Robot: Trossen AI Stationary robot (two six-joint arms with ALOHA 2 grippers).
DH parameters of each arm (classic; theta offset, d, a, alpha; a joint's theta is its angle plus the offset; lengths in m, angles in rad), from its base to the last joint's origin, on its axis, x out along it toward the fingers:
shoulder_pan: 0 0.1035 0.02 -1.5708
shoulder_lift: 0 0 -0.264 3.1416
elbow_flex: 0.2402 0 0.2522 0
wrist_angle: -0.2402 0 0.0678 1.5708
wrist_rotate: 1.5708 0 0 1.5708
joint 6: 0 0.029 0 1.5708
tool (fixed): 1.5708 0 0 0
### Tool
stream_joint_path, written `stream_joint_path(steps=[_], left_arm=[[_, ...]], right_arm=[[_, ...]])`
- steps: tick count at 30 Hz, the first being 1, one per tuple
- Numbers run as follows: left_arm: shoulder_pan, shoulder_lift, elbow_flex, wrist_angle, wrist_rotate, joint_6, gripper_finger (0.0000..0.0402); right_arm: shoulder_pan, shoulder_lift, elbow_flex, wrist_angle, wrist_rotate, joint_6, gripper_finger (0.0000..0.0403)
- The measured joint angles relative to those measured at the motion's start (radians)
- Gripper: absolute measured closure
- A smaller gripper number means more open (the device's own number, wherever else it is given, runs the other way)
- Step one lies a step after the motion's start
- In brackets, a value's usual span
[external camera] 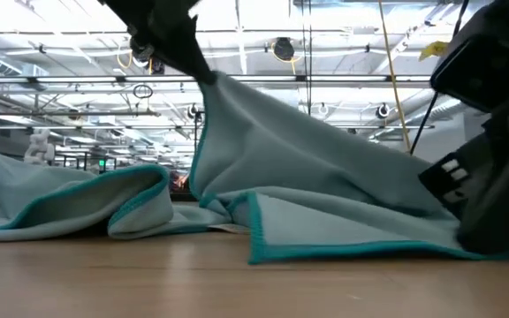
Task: Fold microfiber towels
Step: Fold the right blue towel
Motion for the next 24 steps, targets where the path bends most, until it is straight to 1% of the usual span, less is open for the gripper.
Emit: stream_joint_path(steps=[3, 7, 10, 12, 15, 17, 19, 21, 24], left_arm=[[0.015, 0.0, 0.0, -0.026, 0.001, -0.025, 0.0395], [0.019, 0.0, 0.0, -0.018, 0.037, -0.027, 0.0388], [0.002, 0.0, 0.0, -0.003, 0.083, -0.027, 0.0396], [-0.017, 0.0, 0.0, 0.012, 0.121, -0.024, 0.0397], [-0.05, 0.0, -0.007, 0.071, 0.181, -0.022, 0.0389], [-0.076, 0.001, -0.021, 0.113, 0.202, -0.021, 0.0388], [-0.105, 0.001, -0.032, 0.139, 0.204, -0.022, 0.0394], [-0.128, 0.001, -0.039, 0.147, 0.203, -0.027, 0.0397], [-0.147, 0.001, -0.048, 0.148, 0.19, -0.042, 0.0391]], right_arm=[[0.0, -0.03, 0.0, -0.004, -0.008, -0.015, 0.0399], [-0.006, -0.12, 0.0, -0.1, -0.004, -0.096, 0.0399], [-0.028, -0.246, 0.0, -0.276, 0.003, -0.154, 0.0399], [-0.051, -0.345, 0.0, -0.438, 0.029, -0.174, 0.0399], [-0.097, -0.496, 0.0, -0.712, 0.141, -0.173, 0.0399], [-0.135, -0.587, 0.0, -0.882, 0.21, -0.164, 0.0397], [-0.171, -0.657, 0.0, -1.02, 0.244, -0.16, 0.039], [-0.192, -0.701, 0.0, -1.122, 0.235, -0.162, 0.0375], [-0.202, -0.722, 0.0, -1.21, 0.159, -0.165, 0.0343]])
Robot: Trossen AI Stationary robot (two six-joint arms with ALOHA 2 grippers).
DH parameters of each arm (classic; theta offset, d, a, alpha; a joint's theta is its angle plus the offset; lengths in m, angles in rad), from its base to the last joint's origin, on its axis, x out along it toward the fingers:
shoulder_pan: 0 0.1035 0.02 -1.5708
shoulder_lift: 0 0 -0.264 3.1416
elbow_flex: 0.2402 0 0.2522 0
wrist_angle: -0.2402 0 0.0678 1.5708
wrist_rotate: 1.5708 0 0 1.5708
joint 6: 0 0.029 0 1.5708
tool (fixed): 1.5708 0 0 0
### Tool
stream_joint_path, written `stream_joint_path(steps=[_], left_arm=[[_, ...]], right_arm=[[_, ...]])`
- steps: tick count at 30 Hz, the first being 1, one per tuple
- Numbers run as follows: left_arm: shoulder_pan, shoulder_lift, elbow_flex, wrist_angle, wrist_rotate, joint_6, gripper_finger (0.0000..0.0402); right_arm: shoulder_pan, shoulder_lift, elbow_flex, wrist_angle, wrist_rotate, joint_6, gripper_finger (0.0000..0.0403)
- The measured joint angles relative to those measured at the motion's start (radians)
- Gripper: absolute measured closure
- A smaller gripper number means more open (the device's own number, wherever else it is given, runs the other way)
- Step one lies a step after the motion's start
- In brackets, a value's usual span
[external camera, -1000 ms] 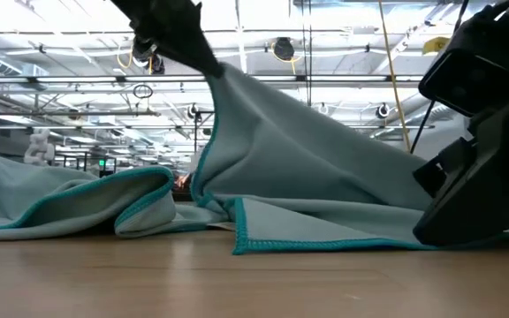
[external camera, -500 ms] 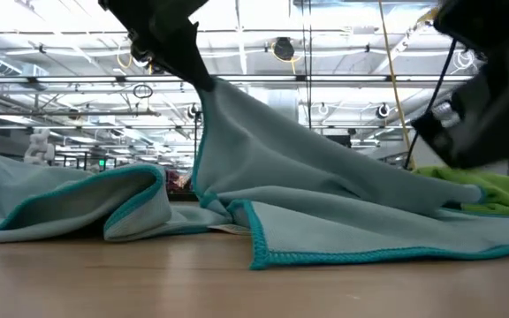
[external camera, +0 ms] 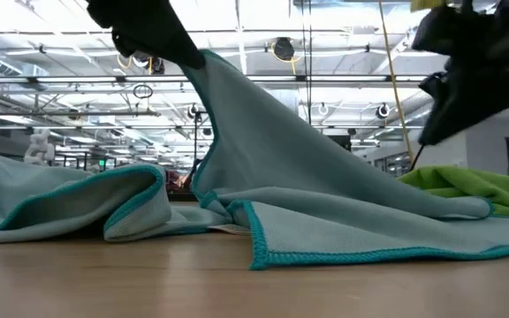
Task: Fold microfiber towels
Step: Fold the right blue towel
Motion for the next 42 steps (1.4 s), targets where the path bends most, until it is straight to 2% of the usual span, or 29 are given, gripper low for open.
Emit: stream_joint_path(steps=[6, 11, 21, 27, 32, 38, 42], left_arm=[[0.002, 0.007, -0.001, 0.028, -0.006, 0.003, 0.0394], [0.002, 0.032, -0.001, 0.055, -0.001, 0.03, 0.039], [-0.002, 0.04, -0.001, 0.068, 0.002, 0.028, 0.0397], [-0.002, 0.04, -0.001, 0.066, 0.002, 0.026, 0.0385], [-0.002, 0.04, -0.001, 0.066, 0.002, 0.028, 0.0397], [-0.002, 0.04, -0.001, 0.066, 0.002, 0.027, 0.0385], [-0.002, 0.04, -0.001, 0.065, 0.002, 0.027, 0.0395]], right_arm=[[-0.018, 0.032, 0.0, -0.041, -0.051, 0.047, 0.0276], [-0.088, 0.061, -0.023, -0.026, -0.099, 0.034, 0.0255], [-0.264, 0.074, -0.047, 0.025, -0.245, -0.185, 0.026], [-0.334, 0.074, -0.047, 0.025, -0.387, -0.255, 0.0264], [-0.349, 0.074, -0.047, 0.051, -0.389, -0.281, 0.0289], [-0.352, 0.074, -0.048, 0.077, -0.389, -0.293, 0.0318], [-0.352, 0.074, -0.06, 0.075, -0.391, -0.292, 0.0331]])
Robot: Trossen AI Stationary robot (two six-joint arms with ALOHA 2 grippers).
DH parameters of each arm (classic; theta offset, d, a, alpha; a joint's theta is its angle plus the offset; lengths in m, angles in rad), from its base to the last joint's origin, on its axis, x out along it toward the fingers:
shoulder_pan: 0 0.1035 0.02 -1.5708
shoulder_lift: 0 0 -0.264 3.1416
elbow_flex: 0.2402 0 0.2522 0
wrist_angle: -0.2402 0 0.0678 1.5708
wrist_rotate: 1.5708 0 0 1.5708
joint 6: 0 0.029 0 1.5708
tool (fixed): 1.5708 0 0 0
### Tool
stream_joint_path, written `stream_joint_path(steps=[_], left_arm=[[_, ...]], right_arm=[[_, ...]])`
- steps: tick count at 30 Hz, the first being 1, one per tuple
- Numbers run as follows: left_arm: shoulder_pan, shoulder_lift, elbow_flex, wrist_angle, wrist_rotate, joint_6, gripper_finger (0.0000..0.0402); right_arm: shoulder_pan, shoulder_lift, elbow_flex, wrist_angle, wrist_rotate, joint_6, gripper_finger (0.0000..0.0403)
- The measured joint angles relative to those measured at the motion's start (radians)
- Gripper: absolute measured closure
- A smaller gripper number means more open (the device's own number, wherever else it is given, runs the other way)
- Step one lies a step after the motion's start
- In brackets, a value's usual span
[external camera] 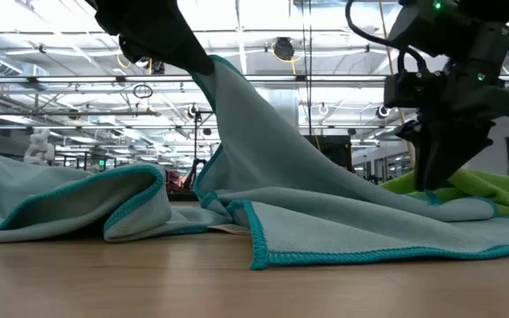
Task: Fold microfiber towels
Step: Fold the right blue towel
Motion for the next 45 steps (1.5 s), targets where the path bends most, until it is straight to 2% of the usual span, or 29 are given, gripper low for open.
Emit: stream_joint_path(steps=[6, 14, 18, 22, 28, 32, 37, 40, 45], left_arm=[[0.0, 0.0, 0.0, 0.0, 0.0, -0.001, 0.0387], [0.0, -0.001, 0.0, 0.0, 0.0, -0.003, 0.0394], [0.0, -0.001, 0.0, 0.0, 0.0, -0.003, 0.0385], [0.0, -0.001, 0.0, 0.0, 0.0, 0.005, 0.0388], [0.001, -0.001, 0.0, -0.001, -0.002, 0.022, 0.0392], [0.002, -0.001, 0.0, 0.0, -0.044, 0.048, 0.0389], [0.003, -0.001, 0.0, 0.0, -0.072, 0.06, 0.0395], [0.008, -0.001, 0.0, 0.0, -0.076, 0.054, 0.0388], [0.009, -0.001, 0.0, 0.002, -0.077, 0.053, 0.0397]], right_arm=[[0.0, 0.0, -0.061, 0.056, -0.011, 0.002, 0.0334], [0.0, -0.005, -0.066, 0.065, -0.058, -0.033, 0.0338], [0.001, -0.005, -0.066, 0.064, -0.103, -0.064, 0.0367], [0.001, -0.004, -0.066, 0.064, -0.105, -0.086, 0.0398], [0.001, -0.023, -0.066, 0.063, -0.103, -0.109, 0.0402], [0.003, -0.081, -0.053, 0.024, -0.097, -0.103, 0.0402], [0.034, -0.174, 0.002, -0.068, 0.0, -0.082, 0.0402], [0.043, -0.215, 0.004, -0.07, 0.02, -0.059, 0.0402], [0.043, -0.191, -0.06, -0.033, 0.004, -0.034, 0.0385]])
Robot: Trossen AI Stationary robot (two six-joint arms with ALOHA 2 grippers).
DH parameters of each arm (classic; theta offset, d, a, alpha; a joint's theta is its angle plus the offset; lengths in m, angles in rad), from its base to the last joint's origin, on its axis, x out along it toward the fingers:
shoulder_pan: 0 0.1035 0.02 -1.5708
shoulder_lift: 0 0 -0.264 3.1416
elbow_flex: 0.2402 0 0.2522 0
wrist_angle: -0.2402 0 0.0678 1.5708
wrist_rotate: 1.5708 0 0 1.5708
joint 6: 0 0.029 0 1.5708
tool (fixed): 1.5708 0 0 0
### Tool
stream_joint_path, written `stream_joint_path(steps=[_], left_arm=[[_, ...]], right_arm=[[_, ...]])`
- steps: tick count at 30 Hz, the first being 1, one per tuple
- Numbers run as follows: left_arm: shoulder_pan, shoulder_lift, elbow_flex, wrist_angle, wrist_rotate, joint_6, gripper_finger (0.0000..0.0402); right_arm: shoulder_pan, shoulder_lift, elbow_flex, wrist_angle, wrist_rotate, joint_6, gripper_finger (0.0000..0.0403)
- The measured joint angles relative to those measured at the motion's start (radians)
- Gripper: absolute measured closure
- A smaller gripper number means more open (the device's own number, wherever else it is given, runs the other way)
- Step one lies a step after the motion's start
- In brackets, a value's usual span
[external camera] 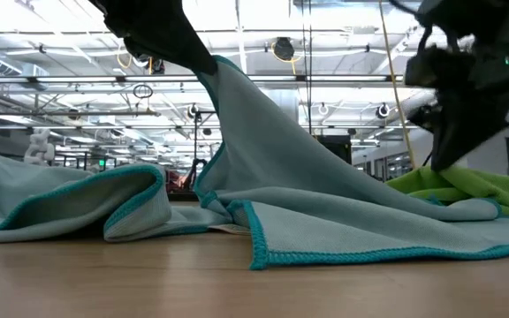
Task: Fold microfiber towels
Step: Fold the right blue towel
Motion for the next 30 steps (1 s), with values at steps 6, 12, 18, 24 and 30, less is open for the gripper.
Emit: stream_joint_path(steps=[6, 12, 18, 24, 30], left_arm=[[0.0, 0.0, 0.0, 0.001, 0.002, -0.002, 0.0385], [0.0, 0.0, 0.0, 0.001, 0.005, -0.007, 0.0397], [0.0, -0.001, 0.0, 0.002, 0.005, -0.007, 0.0385], [0.0, -0.001, 0.0, 0.003, 0.005, -0.003, 0.0396], [0.0, -0.001, 0.0, 0.003, 0.006, -0.004, 0.0387]], right_arm=[[0.0, 0.096, -0.031, 0.083, 0.001, -0.047, 0.0319], [-0.009, 0.138, -0.03, 0.126, 0.029, -0.129, 0.0276], [-0.029, 0.164, -0.03, 0.128, -0.015, -0.166, 0.0285], [-0.04, 0.21, -0.03, 0.139, -0.03, -0.172, 0.0317], [-0.042, 0.222, -0.03, 0.139, -0.03, -0.172, 0.036]])
